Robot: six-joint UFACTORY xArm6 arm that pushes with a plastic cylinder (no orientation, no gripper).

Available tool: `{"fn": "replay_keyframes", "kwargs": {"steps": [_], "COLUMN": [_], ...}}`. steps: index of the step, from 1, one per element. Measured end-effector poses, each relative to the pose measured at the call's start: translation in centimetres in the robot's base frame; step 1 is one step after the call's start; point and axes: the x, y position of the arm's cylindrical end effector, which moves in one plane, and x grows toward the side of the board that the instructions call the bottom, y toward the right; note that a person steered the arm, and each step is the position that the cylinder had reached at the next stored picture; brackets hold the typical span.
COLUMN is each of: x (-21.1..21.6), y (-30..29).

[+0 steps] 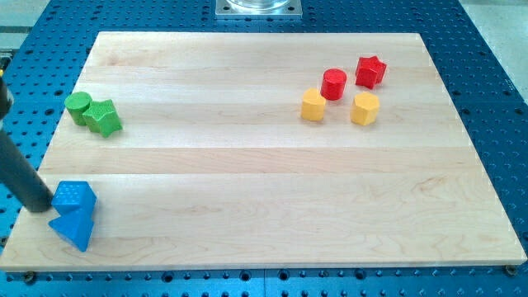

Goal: Push the blue blocks upwards

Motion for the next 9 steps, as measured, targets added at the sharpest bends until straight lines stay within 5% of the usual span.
{"fn": "replay_keyframes", "kwargs": {"steps": [2, 3, 6, 9], "x": [0.9, 6.3, 5.5, 2.8], "y": [-0.6, -1.1, 7.0, 7.0]}}
